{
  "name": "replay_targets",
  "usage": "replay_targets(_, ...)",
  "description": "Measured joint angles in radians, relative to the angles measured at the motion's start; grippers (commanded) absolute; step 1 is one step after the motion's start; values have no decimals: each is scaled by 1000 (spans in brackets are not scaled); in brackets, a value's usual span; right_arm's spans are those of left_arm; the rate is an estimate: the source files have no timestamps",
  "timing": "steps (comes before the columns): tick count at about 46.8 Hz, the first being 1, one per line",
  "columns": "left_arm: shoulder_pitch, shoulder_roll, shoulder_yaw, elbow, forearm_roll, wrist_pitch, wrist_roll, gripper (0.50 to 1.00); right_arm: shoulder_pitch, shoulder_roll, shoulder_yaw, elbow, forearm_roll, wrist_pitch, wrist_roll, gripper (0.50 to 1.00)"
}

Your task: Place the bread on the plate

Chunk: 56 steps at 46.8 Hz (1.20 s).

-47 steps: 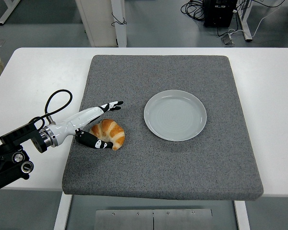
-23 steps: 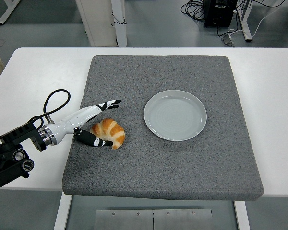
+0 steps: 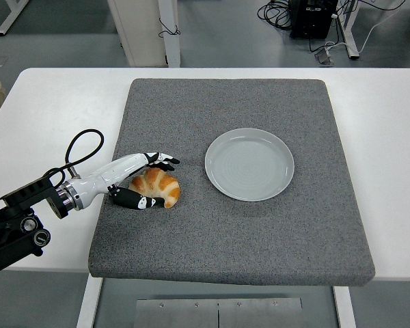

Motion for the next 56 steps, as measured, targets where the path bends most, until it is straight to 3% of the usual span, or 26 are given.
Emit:
replay_targets(18,11,1,1,1,-2,1,-2,746,0,0,0,0,0,0,0,1000)
replay_targets(20,12,1,0,1,-2,3,-2,703,0,0,0,0,0,0,0,1000)
replay_targets(25,20,2,0,1,-1,19,-3,503,0,0,0,0,0,0,0,1000)
replay_targets(43,-1,59,-21,-11,-25,24,-4,500,0,0,0,0,0,0,0,1000)
replay_targets(56,-149,134,-34,-13,-157,-4,-3,500,0,0,0,0,0,0,0,1000)
